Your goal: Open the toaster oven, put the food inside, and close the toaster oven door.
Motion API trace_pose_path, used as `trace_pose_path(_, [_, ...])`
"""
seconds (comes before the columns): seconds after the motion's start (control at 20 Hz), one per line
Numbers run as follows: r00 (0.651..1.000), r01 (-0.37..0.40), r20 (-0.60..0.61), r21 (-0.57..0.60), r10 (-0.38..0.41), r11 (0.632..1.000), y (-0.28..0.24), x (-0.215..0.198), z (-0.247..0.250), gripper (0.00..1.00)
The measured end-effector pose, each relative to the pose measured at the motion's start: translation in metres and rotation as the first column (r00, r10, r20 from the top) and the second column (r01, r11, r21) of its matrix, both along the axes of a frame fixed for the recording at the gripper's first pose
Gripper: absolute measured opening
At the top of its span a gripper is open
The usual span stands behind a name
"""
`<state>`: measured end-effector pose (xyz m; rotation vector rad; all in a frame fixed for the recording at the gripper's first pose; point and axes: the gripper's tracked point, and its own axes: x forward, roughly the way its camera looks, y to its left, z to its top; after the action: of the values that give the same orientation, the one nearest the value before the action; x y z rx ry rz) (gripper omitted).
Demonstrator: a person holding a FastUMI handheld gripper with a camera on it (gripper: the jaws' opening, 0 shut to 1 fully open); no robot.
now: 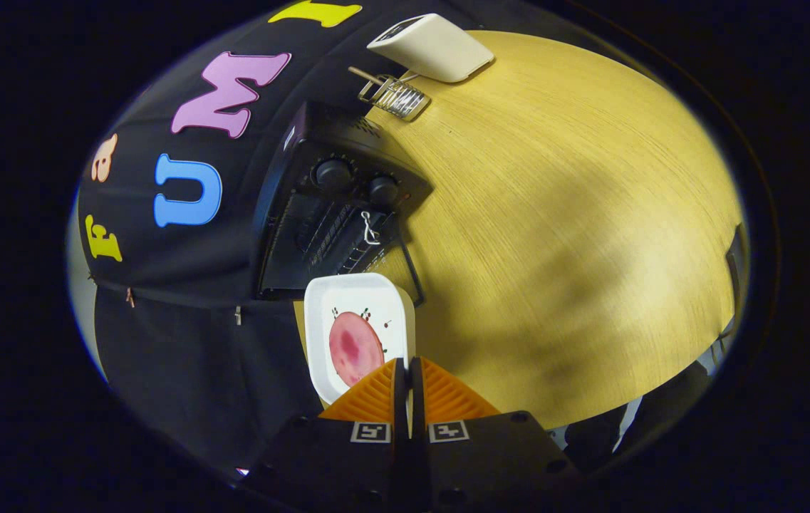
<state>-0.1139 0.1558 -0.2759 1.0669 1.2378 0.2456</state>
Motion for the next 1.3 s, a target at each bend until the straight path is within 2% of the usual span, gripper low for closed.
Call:
trace_pose_path(0.3, [0.999,0.036,-0.025,-0.038,-0.037,0.999,0.060,0.018,-0.007,0.05])
trace_pose_path(0.4, [0.997,0.070,-0.039,-0.058,-0.073,0.996,0.073,0.024,-0.011,0.05])
trace_pose_path(0.6, [0.979,0.186,-0.073,-0.086,-0.192,0.979,0.090,0.044,-0.020,0.05])
trace_pose_path(1.0, [0.903,0.396,-0.127,-0.118,-0.410,0.911,0.112,0.088,-0.029,0.05])
trace_pose_path(1.3, [0.826,0.527,-0.141,-0.148,-0.545,0.837,0.121,0.119,-0.039,0.05])
